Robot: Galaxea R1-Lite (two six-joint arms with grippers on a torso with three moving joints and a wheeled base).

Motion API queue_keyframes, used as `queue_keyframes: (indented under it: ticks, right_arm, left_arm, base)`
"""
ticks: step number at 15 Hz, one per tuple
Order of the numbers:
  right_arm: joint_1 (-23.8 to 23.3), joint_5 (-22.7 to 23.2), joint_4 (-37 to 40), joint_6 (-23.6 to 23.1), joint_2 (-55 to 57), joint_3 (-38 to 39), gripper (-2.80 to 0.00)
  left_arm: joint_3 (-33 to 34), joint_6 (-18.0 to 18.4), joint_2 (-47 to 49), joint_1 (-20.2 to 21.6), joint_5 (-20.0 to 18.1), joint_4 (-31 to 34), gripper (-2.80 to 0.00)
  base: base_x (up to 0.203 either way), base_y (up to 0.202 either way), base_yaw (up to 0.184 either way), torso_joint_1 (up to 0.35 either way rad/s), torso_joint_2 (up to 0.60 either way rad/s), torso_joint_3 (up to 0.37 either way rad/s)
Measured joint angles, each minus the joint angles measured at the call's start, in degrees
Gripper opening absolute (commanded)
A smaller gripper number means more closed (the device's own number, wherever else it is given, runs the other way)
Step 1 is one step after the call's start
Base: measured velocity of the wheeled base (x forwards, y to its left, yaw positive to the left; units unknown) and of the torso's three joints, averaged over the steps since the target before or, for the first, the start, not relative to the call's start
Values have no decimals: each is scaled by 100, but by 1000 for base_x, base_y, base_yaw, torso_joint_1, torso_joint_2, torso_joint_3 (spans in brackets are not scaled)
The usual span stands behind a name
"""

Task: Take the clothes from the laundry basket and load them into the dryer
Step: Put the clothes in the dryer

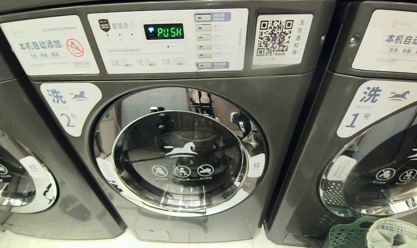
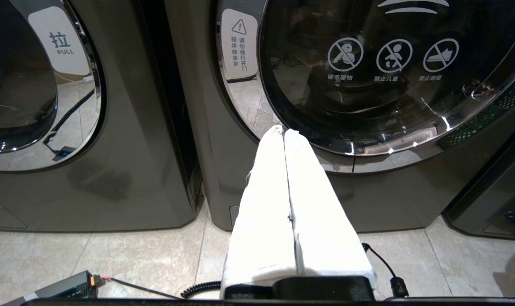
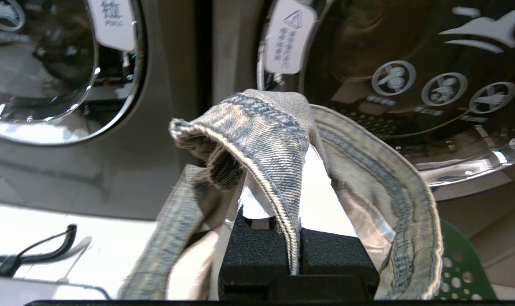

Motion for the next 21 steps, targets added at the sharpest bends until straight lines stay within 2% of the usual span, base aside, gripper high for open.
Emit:
queue_keyframes:
  ticks: [21]
  right_arm:
    - [-10, 7, -15, 0, 0, 0, -280]
  left_arm:
    - [0, 2, 0, -5, 2, 0, -280]
  base:
    - [0, 188, -2, 1, 2, 2]
